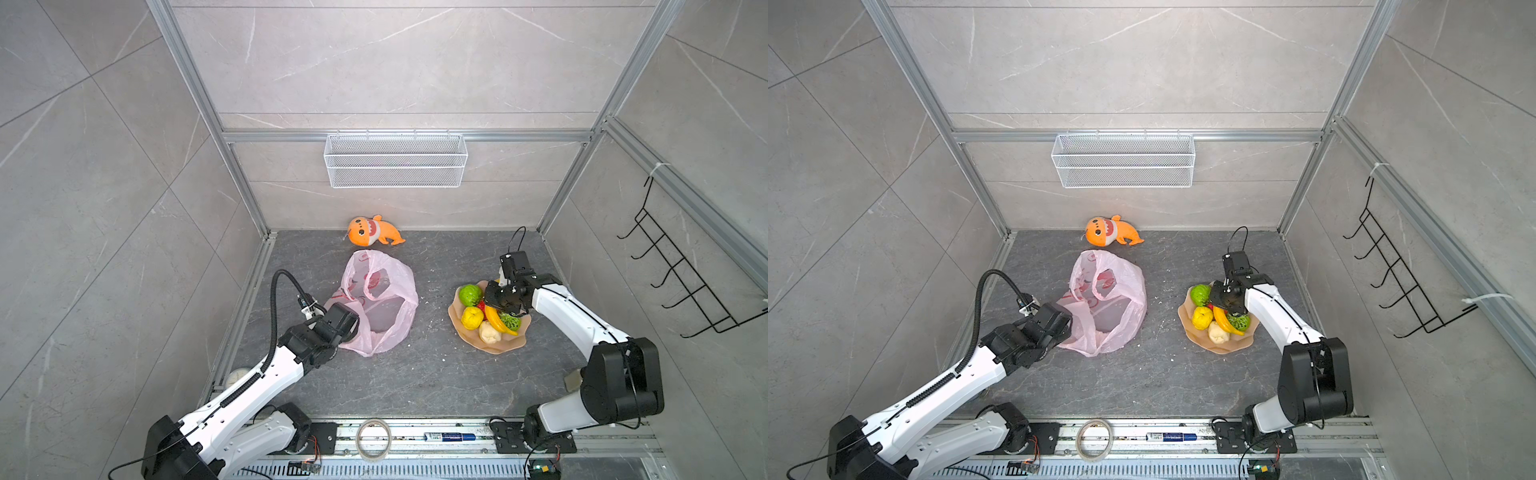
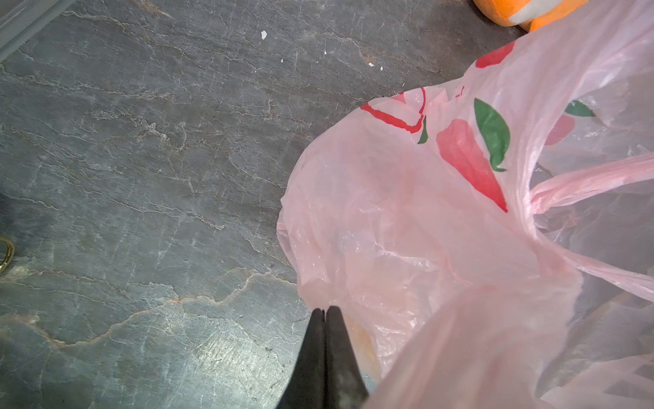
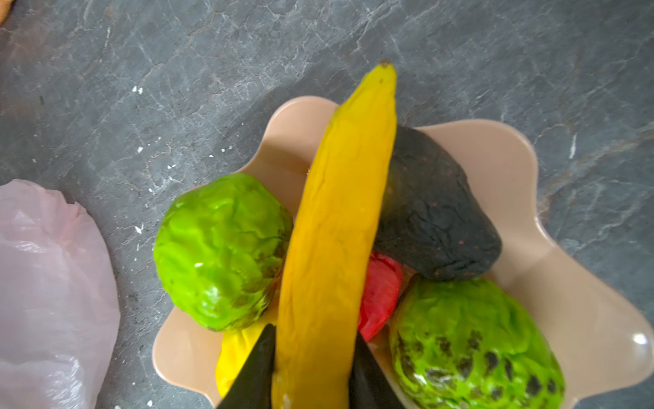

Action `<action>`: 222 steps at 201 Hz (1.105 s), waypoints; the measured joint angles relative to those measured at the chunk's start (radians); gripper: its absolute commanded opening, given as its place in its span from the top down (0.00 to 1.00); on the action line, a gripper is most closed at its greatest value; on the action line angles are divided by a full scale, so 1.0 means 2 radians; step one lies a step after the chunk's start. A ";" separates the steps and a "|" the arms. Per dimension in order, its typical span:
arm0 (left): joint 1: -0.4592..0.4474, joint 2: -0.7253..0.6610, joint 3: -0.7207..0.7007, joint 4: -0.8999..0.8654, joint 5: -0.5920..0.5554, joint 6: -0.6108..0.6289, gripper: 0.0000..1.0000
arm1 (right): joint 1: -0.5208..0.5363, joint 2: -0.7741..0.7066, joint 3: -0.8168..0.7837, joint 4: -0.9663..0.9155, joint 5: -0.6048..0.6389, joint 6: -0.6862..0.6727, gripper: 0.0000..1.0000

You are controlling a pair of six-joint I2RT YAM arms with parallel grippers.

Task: Take fruits out of the plastic bag
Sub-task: Place the fruit on the plate.

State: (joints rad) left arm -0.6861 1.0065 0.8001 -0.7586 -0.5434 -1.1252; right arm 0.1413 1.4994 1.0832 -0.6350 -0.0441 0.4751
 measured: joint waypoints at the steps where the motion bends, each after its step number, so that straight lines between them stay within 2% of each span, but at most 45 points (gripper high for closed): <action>1: 0.000 0.000 0.000 0.000 0.000 0.000 1.00 | 0.000 0.000 0.000 0.000 0.000 0.000 0.67; 33: 0.000 -0.002 0.000 -0.001 0.000 0.000 1.00 | 0.000 0.002 0.000 0.000 0.002 0.000 0.66; 102: 0.000 -0.003 0.000 -0.002 0.000 0.000 1.00 | -0.001 0.009 -0.005 0.000 0.002 -0.004 0.55; 222: 0.000 -0.003 0.000 -0.002 0.000 0.000 1.00 | -0.001 -0.008 -0.003 -0.024 0.017 -0.013 0.43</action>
State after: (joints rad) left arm -0.6861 1.0004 0.8001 -0.7620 -0.5430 -1.1252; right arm 0.1394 1.4826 1.0775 -0.6823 -0.0101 0.4488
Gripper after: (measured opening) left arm 0.048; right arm 0.563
